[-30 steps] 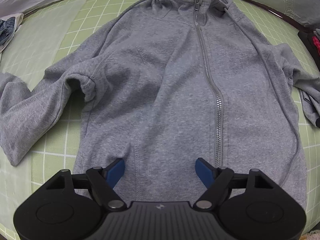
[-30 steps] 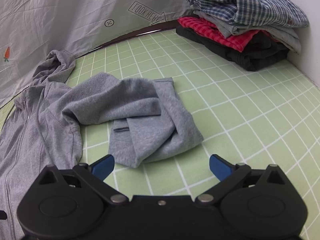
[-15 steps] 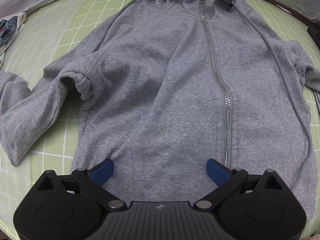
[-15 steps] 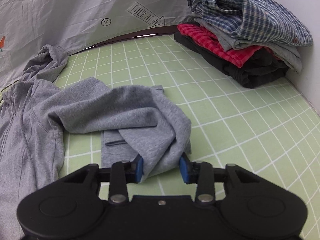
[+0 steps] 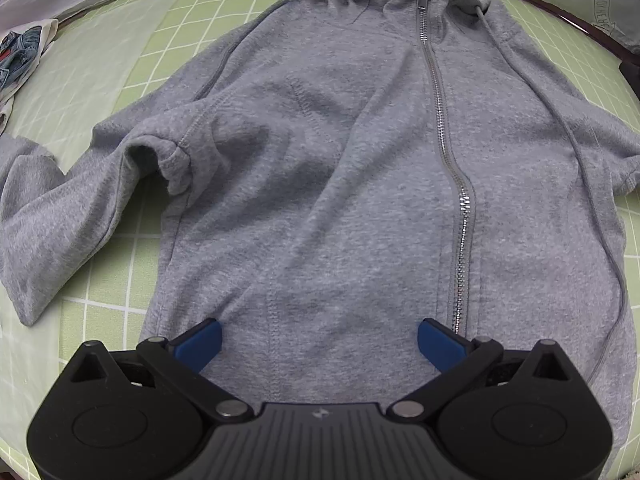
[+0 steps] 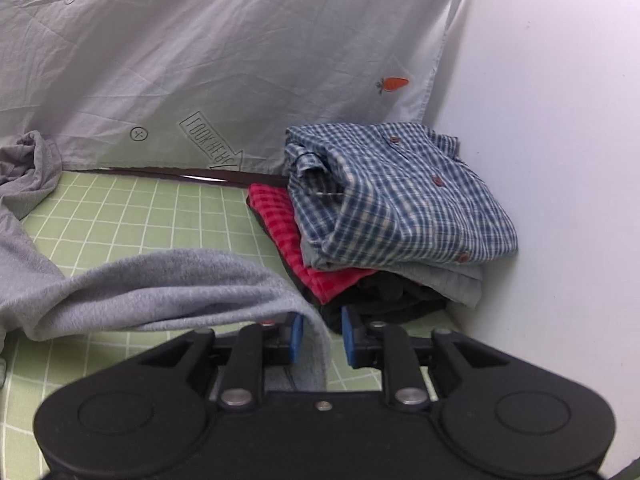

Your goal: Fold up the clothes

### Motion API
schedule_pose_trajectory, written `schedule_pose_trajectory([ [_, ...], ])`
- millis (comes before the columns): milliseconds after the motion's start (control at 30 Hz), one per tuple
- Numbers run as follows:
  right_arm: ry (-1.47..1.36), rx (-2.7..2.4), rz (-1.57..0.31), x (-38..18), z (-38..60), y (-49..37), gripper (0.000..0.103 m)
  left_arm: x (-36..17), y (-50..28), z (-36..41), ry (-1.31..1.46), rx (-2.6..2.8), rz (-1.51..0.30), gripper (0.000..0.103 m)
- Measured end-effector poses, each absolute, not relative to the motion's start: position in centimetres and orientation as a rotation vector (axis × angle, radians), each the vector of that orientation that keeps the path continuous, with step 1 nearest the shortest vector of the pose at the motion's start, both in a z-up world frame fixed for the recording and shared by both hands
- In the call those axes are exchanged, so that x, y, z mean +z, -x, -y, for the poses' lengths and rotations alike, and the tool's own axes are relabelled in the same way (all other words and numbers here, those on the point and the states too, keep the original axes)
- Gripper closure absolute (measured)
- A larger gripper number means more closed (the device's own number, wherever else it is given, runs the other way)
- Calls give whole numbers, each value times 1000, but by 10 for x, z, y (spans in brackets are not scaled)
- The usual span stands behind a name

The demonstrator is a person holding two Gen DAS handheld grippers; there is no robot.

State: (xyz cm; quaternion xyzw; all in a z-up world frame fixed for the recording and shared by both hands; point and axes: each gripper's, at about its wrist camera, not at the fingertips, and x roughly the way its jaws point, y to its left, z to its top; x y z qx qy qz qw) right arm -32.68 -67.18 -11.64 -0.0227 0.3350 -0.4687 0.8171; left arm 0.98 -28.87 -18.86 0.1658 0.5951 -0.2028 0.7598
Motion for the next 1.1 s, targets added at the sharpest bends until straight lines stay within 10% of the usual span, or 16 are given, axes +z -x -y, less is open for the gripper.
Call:
schedule_pose_trajectory([
  [533, -465, -941, -639, -125, 725, 375, 44, -187, -12, 291, -360, -432, -1309, 0],
  [967, -420, -720, -843, -162, 781, 313, 55, -187, -14, 287, -342, -419, -1295, 0],
  [1100, -410, -726, -836, -160, 782, 314, 95, -183, -9, 287, -343, -416, -1301, 0],
])
